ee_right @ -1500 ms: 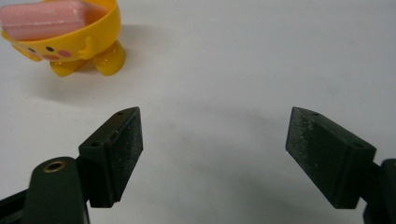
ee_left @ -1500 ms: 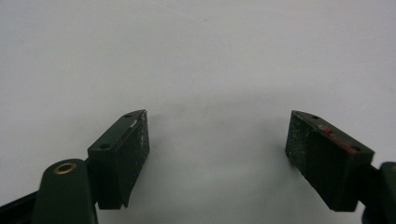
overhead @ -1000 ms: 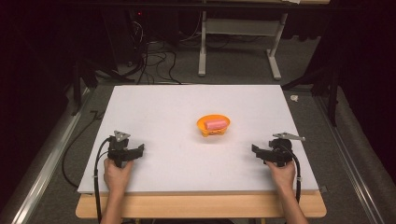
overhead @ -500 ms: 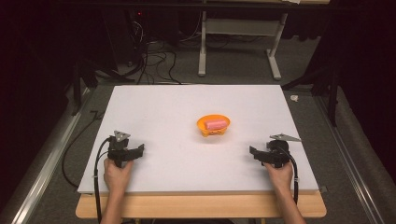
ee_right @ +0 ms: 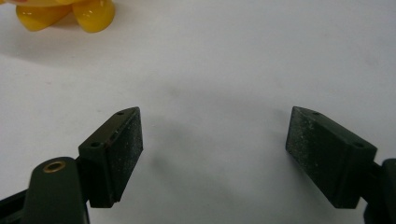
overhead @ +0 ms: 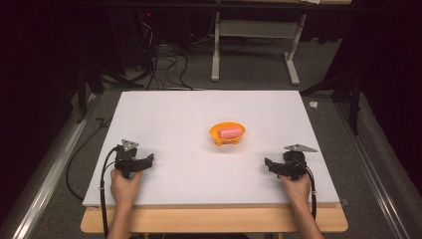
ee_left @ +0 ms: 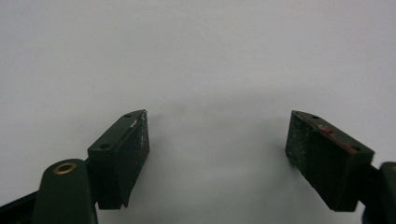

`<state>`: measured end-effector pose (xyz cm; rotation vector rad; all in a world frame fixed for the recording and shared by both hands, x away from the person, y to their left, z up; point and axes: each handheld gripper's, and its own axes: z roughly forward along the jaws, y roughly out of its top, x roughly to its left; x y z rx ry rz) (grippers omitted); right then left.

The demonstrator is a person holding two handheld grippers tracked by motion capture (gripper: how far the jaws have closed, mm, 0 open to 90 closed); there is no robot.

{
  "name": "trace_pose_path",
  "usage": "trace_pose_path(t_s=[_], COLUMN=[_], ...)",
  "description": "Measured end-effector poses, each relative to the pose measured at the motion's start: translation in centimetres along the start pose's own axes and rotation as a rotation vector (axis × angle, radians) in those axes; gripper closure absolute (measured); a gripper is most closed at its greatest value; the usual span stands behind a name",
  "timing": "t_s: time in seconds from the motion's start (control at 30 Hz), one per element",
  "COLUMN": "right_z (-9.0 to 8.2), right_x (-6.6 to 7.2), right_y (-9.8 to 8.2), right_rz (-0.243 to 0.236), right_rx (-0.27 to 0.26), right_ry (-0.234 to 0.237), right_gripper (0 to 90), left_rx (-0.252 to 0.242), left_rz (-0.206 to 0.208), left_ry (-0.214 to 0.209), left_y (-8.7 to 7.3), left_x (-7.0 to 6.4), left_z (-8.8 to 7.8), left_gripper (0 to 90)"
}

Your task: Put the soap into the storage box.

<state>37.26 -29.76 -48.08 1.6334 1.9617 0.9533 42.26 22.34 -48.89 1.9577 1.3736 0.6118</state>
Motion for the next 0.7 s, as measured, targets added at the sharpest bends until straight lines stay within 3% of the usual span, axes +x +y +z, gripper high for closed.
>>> trace_pose_path(t_s=[0.17, 0.27, 0.7], right_z=[0.2, 0.4, 0.4], right_x=[0.5, 1.2, 1.2], right_y=[-0.1, -0.1, -0.1], right_rz=[-0.040, -0.093, -0.094], right_rx=[0.010, 0.027, 0.029], right_ry=[-0.033, -0.082, -0.083], right_gripper=[18.9, 18.6, 18.6], left_rx=[0.000, 0.000, 0.004], left_rz=[0.001, -0.002, -0.003], left_ry=[0.001, 0.001, -0.002], left_y=[0.0, 0.0, 0.0], left_x=[0.0, 0.0, 0.0], left_z=[0.0, 0.0, 0.0], left_gripper=[22.0, 21.9, 22.0])
